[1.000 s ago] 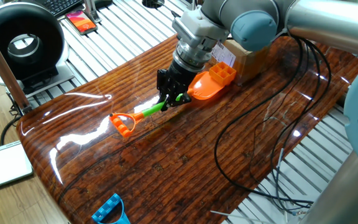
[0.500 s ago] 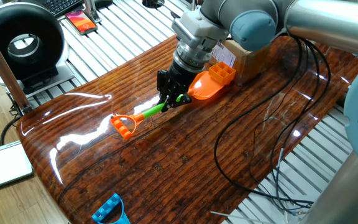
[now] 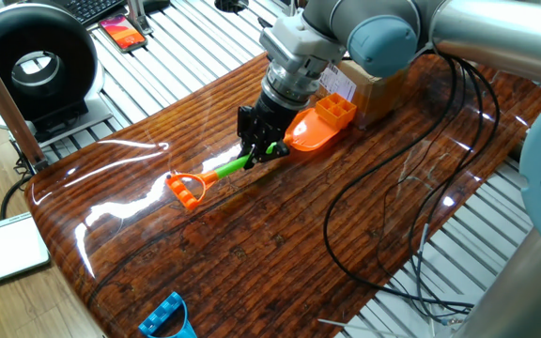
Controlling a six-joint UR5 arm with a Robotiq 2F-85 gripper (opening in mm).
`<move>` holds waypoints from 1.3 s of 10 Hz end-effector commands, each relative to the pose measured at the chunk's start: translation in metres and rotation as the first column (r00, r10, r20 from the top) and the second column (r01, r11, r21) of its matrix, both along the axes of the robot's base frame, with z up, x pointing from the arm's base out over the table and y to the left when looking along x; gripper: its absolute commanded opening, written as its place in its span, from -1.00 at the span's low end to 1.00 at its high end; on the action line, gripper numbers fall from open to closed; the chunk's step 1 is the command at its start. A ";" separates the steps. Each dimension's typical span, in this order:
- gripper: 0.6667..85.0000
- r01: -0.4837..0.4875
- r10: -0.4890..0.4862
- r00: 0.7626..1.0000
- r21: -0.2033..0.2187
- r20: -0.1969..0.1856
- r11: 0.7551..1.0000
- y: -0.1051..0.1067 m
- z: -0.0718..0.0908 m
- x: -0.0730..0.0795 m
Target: Use a shovel to scoop up an object
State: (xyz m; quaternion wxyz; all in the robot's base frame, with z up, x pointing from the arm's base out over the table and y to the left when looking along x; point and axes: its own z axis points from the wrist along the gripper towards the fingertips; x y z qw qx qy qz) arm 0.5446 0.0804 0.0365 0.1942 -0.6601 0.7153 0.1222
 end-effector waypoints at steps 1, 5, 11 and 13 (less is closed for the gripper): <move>-0.98 0.015 -0.015 1.000 0.003 0.005 1.000 -0.001 0.002 0.003; -0.98 0.071 -0.070 0.997 -0.026 0.033 0.997 -0.010 0.000 0.016; -0.98 0.055 -0.054 0.998 -0.025 0.030 0.998 -0.010 0.000 0.013; -0.98 0.046 -0.045 0.999 -0.034 0.029 0.998 -0.011 -0.001 0.012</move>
